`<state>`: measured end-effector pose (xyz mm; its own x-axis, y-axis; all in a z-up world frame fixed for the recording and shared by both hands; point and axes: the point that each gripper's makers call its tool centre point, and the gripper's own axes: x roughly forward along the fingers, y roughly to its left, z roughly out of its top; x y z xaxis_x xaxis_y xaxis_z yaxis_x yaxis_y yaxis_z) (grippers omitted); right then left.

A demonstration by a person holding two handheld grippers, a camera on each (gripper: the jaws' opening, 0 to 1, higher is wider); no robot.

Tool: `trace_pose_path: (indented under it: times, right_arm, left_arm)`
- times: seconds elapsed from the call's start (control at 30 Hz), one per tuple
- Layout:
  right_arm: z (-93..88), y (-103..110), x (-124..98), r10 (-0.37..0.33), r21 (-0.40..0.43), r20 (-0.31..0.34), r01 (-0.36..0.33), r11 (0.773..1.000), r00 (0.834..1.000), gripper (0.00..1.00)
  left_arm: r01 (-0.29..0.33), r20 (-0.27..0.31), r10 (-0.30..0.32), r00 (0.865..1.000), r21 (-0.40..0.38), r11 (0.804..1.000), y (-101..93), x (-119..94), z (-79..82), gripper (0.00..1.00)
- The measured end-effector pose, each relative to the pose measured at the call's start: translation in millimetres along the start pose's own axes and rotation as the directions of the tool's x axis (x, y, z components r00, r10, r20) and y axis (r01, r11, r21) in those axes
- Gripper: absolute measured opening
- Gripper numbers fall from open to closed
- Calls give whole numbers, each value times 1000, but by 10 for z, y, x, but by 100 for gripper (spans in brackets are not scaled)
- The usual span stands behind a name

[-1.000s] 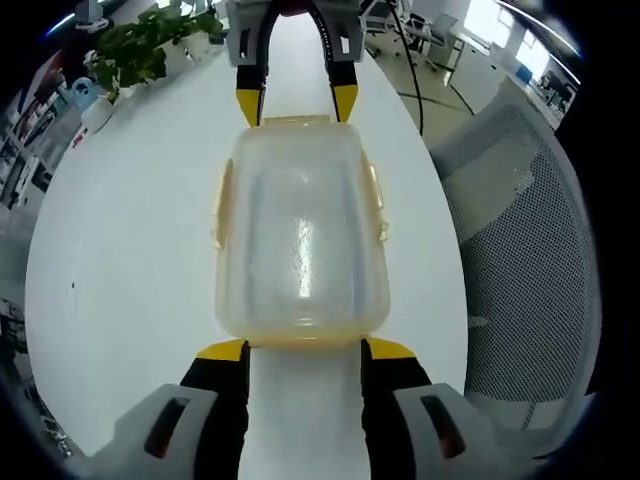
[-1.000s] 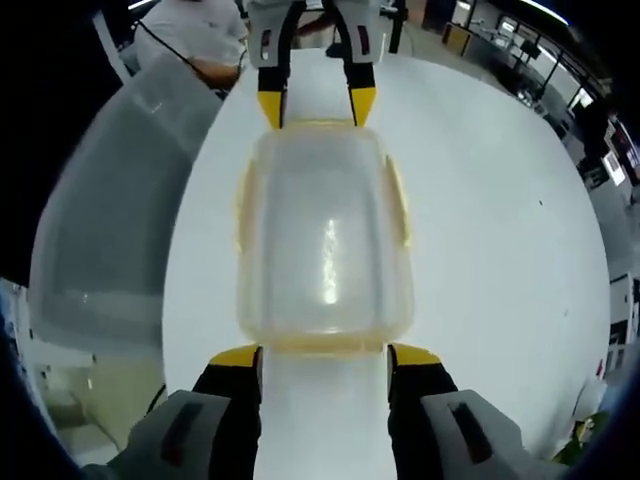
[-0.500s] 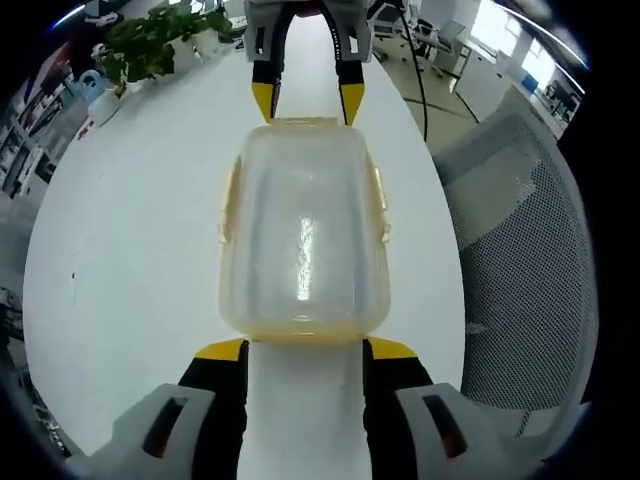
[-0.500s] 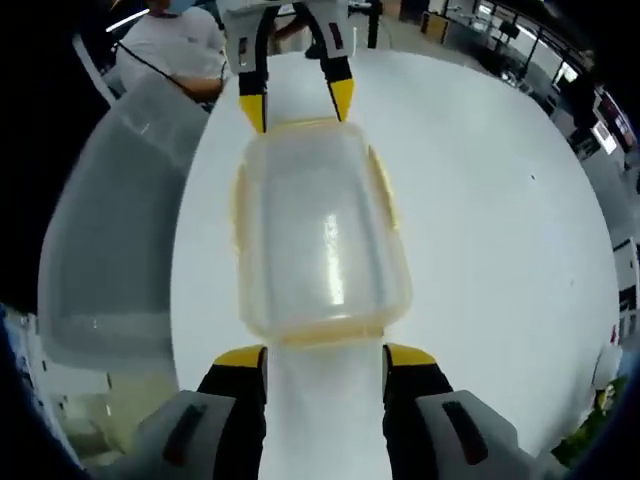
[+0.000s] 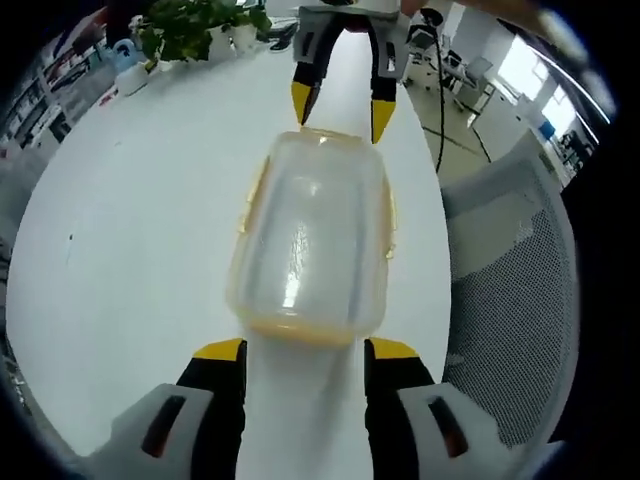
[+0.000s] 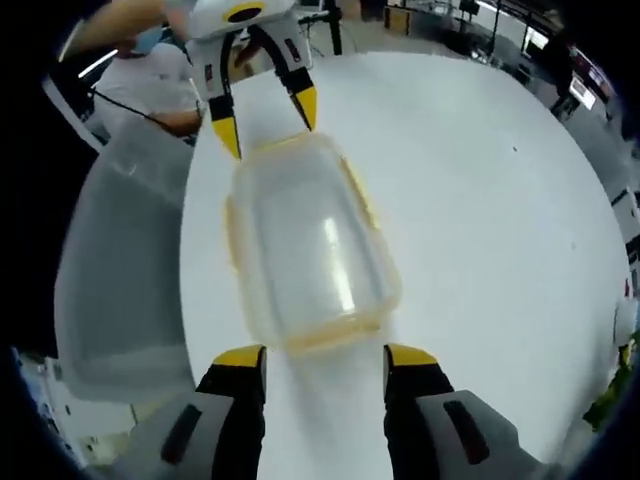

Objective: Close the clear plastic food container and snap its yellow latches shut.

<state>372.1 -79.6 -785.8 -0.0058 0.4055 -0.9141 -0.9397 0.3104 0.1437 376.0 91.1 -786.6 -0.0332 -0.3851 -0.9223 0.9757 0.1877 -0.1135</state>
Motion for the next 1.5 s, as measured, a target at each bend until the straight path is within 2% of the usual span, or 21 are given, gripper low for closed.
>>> trace_pose_path:
  times: [0.1, 0.17, 0.37, 0.47, 0.5, 0.7, 0.77, 0.8, 0.87, 0.97, 1.0, 1.03, 1.07, 1.1, 1.13, 1.2, 1.23, 1.3, 1.33, 1.4, 1.5]
  right_arm:
    - [48, 4, -37, 10, 68, 31, -12, 998, 999, 50]
    - [44, -30, -47, 4, 108, 33, -7, 994, 999, 49]
    - [39, -21, -30, 12, 248, 38, -21, 969, 999, 49]
    - [63, -40, -23, 9, 308, 56, -26, 951, 998, 48]
    - [73, -40, -24, 11, 328, 62, -31, 944, 998, 48]
    - [90, -102, -21, -6, 421, 81, -29, 906, 997, 47]
    - [84, -144, -20, -24, 457, 90, -20, 889, 996, 46]
    - [91, -140, -21, -24, 479, 99, -27, 877, 995, 46]
    - [85, -150, -10, -29, 516, 113, -34, 856, 993, 46]
    - [60, -162, 12, -45, 570, 121, -32, 821, 992, 44]
    - [64, -153, 18, -43, 585, 128, -41, 810, 991, 44]
    - [49, -138, 32, -38, 622, 133, -53, 782, 990, 44]
    - [38, -142, 36, -40, 633, 132, -53, 772, 990, 44]
    - [28, -160, 47, -44, 667, 139, -60, 743, 989, 44]
    - [29, -164, 48, -44, 669, 143, -64, 740, 989, 44]
    - [39, -159, 45, -46, 705, 158, -80, 705, 986, 44]
    - [37, -158, 41, -47, 717, 161, -85, 692, 986, 43]
    - [29, -150, 35, -49, 764, 163, -94, 638, 985, 42]
    - [33, -154, 38, -48, 772, 173, -105, 627, 984, 42]
    - [53, -148, 41, -36, 821, 207, -154, 549, 978, 39]
    - [40, -122, 51, -29, 824, 212, -162, 543, 977, 41]
  left_arm:
    - [28, 34, -25, 999, -97, 995, -24, -29, 37, 47]
    - [21, 49, -16, 999, -117, 993, 11, -56, 55, 48]
    - [17, 46, -7, 999, -229, 973, 55, -67, 12, 46]
    - [20, 62, 2, 998, -339, 940, 80, -66, 9, 46]
    - [27, 66, -2, 998, -391, 920, 72, -67, 3, 46]
    - [49, 104, 7, 995, -524, 850, 127, -48, 4, 50]
    - [49, 102, 12, 995, -574, 817, 129, -40, -24, 49]
    - [59, 109, 8, 994, -588, 807, 122, -36, -21, 49]
    - [81, 129, 6, 992, -655, 751, 116, -27, -19, 50]
    - [164, 197, -14, 980, -771, 616, 77, -47, 31, 47]
    - [172, 205, -12, 979, -784, 596, 83, -47, 29, 44]
    - [172, 210, -3, 978, -795, 582, 96, -34, 24, 43]
    - [163, 201, 0, 980, -796, 583, 104, -28, -4, 43]
    - [153, 188, -1, 982, -796, 586, 101, -8, -36, 43]
    - [144, 177, -1, 984, -797, 587, 94, 5, -59, 43]
    - [140, 170, -3, 985, -801, 582, 63, 28, -79, 46]
    - [154, 186, -1, 982, -809, 567, 56, 30, -51, 47]
    - [178, 211, 3, 978, -834, 522, 42, 31, -12, 48]
    - [176, 210, 8, 978, -839, 514, 47, 36, -17, 49]
    - [180, 209, 3, 978, -847, 501, 52, 70, -36, 49]
    - [196, 222, 0, 975, -861, 470, 28, 75, -34, 49]
